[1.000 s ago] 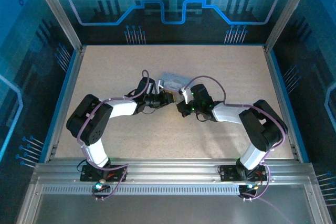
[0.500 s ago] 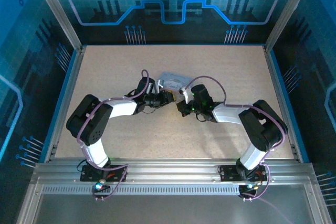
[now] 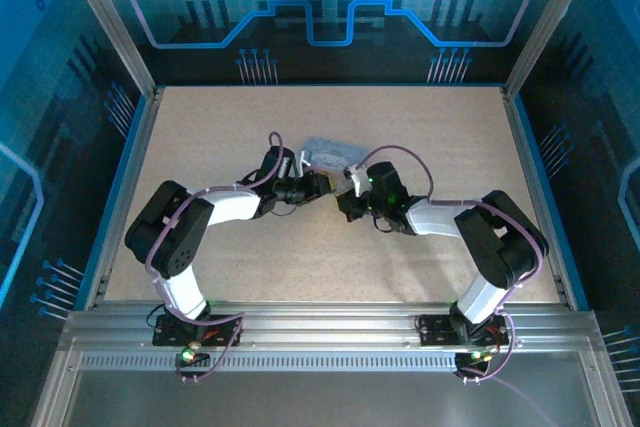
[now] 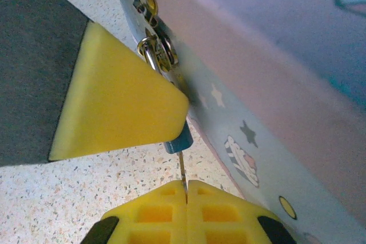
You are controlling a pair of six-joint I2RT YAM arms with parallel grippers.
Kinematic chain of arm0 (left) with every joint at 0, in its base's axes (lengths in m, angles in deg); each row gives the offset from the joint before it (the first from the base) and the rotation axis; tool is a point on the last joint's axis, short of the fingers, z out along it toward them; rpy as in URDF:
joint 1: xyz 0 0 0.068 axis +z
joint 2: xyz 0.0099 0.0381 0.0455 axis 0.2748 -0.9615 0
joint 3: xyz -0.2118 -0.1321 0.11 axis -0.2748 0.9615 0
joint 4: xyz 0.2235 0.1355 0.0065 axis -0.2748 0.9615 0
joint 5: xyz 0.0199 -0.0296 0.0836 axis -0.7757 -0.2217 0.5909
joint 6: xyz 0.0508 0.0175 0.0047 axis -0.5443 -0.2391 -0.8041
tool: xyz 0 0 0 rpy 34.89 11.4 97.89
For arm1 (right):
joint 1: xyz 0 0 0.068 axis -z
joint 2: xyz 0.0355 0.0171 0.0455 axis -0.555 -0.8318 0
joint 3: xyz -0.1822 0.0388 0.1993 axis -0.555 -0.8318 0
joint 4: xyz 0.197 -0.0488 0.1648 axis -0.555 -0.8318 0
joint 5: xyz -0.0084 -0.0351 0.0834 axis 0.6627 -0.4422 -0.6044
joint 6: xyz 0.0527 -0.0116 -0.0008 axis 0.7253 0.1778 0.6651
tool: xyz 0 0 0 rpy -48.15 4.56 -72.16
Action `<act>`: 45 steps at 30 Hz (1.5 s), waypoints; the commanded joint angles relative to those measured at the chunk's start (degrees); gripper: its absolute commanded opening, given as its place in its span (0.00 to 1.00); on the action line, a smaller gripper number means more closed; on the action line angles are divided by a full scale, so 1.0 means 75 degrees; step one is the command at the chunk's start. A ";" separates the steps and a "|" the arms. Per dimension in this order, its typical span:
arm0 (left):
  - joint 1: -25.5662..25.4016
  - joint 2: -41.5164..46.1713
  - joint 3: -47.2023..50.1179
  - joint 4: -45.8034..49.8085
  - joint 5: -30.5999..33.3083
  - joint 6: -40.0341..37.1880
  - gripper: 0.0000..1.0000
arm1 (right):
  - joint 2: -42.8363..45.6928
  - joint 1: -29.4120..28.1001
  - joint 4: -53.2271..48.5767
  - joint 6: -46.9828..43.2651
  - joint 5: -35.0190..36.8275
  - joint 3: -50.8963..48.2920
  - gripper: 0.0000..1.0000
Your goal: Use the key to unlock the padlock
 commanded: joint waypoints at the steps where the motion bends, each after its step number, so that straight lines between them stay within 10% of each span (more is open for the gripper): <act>1: -0.0129 0.0235 0.0062 -0.0002 -0.0434 0.0117 0.13 | 0.0225 0.0083 0.1229 0.0263 -0.0340 0.0048 0.00; 45: -0.0129 -0.0092 -0.0014 0.0125 -0.0325 0.0224 0.12 | 0.0568 0.0345 0.1384 0.0266 -0.0899 -0.0011 0.00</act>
